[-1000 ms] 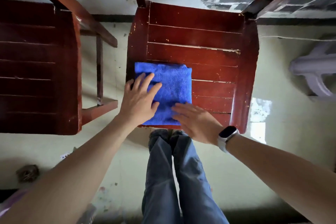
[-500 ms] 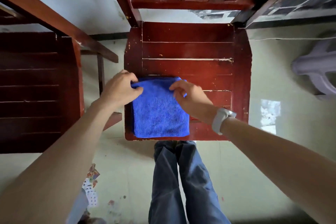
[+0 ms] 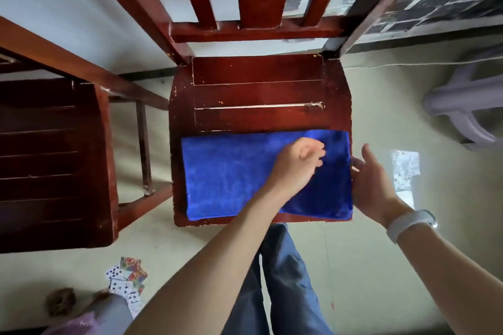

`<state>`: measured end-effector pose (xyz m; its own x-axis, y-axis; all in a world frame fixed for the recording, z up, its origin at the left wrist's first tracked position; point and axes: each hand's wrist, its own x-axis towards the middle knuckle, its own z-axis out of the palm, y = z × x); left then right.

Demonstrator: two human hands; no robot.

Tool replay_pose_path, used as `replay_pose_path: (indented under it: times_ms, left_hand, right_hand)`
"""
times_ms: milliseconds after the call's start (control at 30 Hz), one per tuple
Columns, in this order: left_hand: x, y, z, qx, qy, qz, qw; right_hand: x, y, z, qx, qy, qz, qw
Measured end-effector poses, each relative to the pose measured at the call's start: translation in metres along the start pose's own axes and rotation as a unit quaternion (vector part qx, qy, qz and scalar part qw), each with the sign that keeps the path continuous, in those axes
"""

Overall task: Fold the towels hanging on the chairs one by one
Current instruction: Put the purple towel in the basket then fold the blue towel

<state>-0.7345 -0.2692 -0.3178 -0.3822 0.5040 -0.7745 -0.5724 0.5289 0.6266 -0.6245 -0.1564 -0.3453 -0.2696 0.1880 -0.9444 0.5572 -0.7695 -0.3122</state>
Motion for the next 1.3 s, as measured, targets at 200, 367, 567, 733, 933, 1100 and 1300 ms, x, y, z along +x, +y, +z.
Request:
replay_pose_path:
  times_ms: [200,367,567,733,933,1100,1300]
  left_hand:
    - [0.019,-0.073,-0.050,0.499,0.220,0.198,0.814]
    - [0.028,-0.089,-0.065,0.646,0.151,0.164,0.730]
    - [0.025,-0.077,-0.056,0.696,0.100,0.096,0.705]
    - [0.035,-0.076,-0.052,0.711,0.029,0.075,0.699]
    - [0.040,-0.073,-0.053,0.708,0.005,0.057,0.704]
    - [0.023,-0.077,-0.059,0.713,0.042,0.131,0.688]
    - [-0.018,-0.118,-0.084,0.591,0.168,0.161,0.773]
  right_hand:
    - [0.038,-0.003,-0.012,-0.217,0.114,-0.073,0.967]
    - [0.054,-0.002,-0.011,-0.347,0.178,-0.176,0.904]
    - [0.054,0.007,-0.005,-0.403,0.222,-0.202,0.865]
    - [0.047,0.004,-0.011,-0.395,0.188,-0.171,0.883]
    - [0.040,0.007,-0.018,-0.400,0.110,-0.184,0.891]
    - [0.015,0.009,-0.009,-0.439,0.102,-0.296,0.842]
    - [-0.029,0.010,0.049,-0.429,0.069,-0.362,0.825]
